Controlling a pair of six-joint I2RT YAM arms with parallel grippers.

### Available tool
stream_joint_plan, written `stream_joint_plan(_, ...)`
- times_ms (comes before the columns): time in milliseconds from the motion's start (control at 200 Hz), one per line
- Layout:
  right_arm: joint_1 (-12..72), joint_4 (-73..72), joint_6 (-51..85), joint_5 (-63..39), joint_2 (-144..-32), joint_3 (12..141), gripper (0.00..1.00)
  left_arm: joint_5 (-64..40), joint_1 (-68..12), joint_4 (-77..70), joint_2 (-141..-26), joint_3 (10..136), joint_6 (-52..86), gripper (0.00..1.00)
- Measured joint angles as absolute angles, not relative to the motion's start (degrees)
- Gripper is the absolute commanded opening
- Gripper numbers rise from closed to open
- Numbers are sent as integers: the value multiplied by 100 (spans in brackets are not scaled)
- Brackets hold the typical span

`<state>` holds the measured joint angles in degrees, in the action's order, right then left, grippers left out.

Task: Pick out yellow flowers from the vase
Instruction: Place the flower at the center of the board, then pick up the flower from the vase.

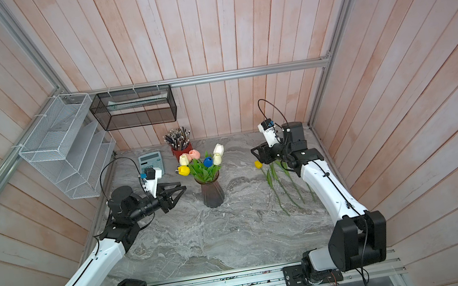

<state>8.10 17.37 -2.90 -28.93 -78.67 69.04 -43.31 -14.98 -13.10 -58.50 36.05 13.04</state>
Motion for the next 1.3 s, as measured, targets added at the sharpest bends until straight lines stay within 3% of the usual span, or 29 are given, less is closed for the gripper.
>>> stream_joint_plan(145, 810, 1396, -191, -3208, -7502, 6547, 62, -4355, -1566, -1732, -5852, 3492, 1149, 30)
stream_joint_plan(320, 810, 1144, -143, -3358, -7214, 6320, 62, -4368, -1645, -2198, -6215, 3505, 1024, 28)
stream_joint_plan(1300, 810, 856, 8, -3459, -6696, 5767, 62, -3267, -2071, -3146, -6838, 3612, 169, 27)
